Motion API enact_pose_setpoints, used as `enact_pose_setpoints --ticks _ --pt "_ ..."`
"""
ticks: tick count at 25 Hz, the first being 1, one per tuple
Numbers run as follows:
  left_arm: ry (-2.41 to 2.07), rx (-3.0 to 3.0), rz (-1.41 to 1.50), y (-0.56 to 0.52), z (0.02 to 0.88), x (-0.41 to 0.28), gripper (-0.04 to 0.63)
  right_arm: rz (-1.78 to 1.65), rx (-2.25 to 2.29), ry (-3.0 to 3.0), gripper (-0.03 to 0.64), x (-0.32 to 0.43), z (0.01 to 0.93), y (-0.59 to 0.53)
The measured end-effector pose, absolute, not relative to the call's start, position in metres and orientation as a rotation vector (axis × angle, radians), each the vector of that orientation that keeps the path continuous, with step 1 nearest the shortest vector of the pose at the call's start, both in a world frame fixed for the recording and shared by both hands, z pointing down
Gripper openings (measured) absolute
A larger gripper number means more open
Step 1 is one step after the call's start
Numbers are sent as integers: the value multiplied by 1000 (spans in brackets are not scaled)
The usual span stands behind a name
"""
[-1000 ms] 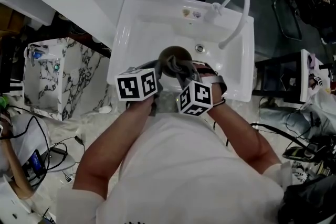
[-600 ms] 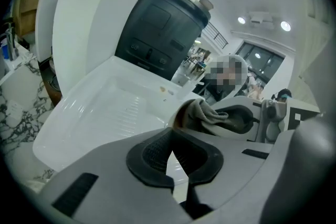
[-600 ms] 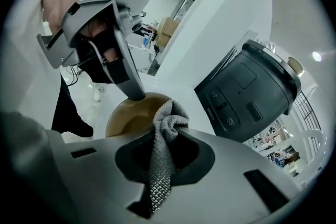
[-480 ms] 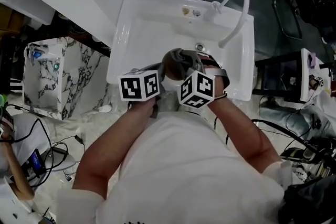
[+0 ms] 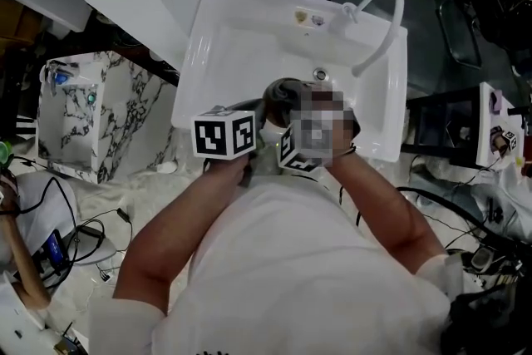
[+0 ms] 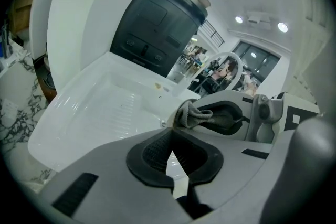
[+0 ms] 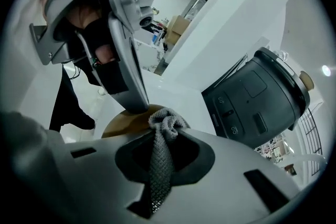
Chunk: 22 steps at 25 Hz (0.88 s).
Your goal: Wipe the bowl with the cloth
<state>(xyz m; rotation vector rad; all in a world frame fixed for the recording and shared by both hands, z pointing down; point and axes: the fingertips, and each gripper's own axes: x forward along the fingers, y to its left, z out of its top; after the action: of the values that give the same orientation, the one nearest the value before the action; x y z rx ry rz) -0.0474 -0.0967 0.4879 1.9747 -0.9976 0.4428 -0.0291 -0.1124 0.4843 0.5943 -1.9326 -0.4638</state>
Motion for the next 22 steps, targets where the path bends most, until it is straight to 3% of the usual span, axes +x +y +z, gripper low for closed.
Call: enact_pose_setpoints --ticks 22 --pt "-1102 1986 464 -105 489 -75 9 -505 447 -1858 28 -30 504 -84"
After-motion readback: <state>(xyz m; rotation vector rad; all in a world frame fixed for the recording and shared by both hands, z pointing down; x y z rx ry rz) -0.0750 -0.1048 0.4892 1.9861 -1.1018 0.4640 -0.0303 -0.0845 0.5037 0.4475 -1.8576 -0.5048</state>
